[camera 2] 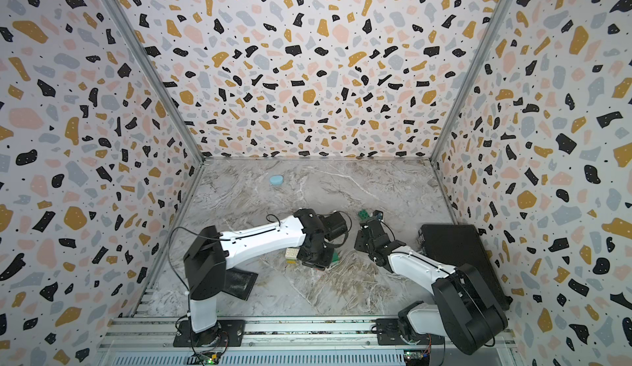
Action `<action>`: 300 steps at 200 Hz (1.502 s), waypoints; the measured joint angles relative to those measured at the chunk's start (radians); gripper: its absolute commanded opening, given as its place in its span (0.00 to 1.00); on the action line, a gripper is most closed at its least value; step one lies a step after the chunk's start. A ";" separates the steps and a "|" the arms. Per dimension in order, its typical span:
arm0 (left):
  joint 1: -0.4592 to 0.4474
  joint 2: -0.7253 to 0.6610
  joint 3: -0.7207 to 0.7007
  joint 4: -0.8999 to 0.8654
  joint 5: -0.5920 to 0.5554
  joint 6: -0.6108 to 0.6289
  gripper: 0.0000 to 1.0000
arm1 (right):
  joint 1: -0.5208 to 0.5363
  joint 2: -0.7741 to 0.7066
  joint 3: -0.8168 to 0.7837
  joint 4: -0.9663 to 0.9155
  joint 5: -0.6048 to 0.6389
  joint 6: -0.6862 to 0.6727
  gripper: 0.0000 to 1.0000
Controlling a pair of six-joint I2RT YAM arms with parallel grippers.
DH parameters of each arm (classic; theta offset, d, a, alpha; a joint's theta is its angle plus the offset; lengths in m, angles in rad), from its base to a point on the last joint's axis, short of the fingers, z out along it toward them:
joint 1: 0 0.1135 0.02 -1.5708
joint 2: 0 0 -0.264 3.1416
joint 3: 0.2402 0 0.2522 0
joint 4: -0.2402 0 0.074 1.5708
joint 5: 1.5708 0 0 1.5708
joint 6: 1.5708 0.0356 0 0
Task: Assemble the letter h with lego
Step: Pick up the lego brick from the center of the board, then assemble the lego brick with the lego brick.
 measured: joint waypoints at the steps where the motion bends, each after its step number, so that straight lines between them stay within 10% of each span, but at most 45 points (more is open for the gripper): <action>1: 0.002 -0.004 0.000 -0.001 -0.001 0.000 0.07 | 0.000 0.000 0.000 0.000 0.000 0.000 0.55; 80: 0.202 -0.154 -0.071 -0.108 -0.054 0.039 0.06 | 0.020 0.001 0.000 0.029 -0.035 -0.029 0.54; 300: 0.263 -0.019 -0.114 -0.044 0.012 0.094 0.05 | 0.035 0.020 0.002 0.040 -0.045 -0.048 0.54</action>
